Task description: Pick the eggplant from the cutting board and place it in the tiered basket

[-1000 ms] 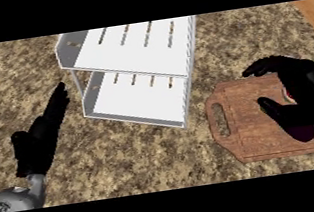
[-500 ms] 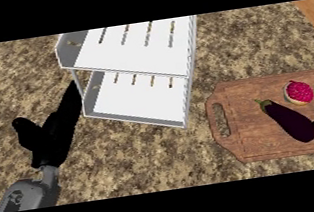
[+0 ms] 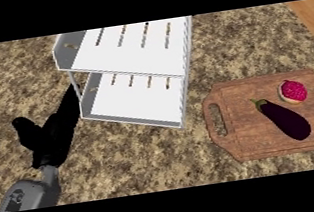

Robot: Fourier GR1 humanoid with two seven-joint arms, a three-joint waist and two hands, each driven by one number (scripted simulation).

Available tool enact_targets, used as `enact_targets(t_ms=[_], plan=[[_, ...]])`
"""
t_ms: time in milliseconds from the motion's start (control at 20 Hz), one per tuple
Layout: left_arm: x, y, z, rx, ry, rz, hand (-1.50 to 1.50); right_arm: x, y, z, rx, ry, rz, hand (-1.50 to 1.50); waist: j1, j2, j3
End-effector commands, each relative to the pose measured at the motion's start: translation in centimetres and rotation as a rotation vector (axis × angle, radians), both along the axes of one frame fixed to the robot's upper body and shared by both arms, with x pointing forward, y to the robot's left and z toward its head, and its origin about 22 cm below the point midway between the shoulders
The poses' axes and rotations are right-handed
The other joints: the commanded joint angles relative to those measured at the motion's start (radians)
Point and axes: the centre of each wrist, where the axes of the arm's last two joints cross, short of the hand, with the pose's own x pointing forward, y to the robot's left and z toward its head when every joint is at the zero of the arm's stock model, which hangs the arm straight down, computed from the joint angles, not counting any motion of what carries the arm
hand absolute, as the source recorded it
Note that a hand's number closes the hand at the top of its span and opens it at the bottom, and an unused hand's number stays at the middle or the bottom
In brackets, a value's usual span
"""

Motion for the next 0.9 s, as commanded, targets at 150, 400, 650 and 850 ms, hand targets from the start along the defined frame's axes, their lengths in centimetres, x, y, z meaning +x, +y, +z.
enact_targets(t_ms=[150, 400, 650, 850], plan=[[-0.3, 0.6, -0.2, -0.012, 0.01, -0.014, 0.0, -2.7, 4.0, 3.5, -0.296, 0.046, -0.154, -1.5, -0.007, -0.003, -0.003], [-0.2, -2.3, 0.4, -0.01, 0.002, -0.051, 0.0, -4.8, 11.4, 3.5, -0.289, 0.143, -0.19, -1.5, 0.024, 0.004, -0.001], [-0.5, -0.8, -1.2, -0.022, 0.007, -0.056, 0.0, -6.6, 15.2, 3.4, -0.353, 0.169, -0.273, -1.5, 0.037, 0.008, 0.001], [-0.1, -1.3, -1.2, -0.036, 0.005, -0.076, 0.0, -6.8, 17.2, 0.4, -0.461, 0.22, -0.342, -1.5, 0.044, 0.01, 0.002]])
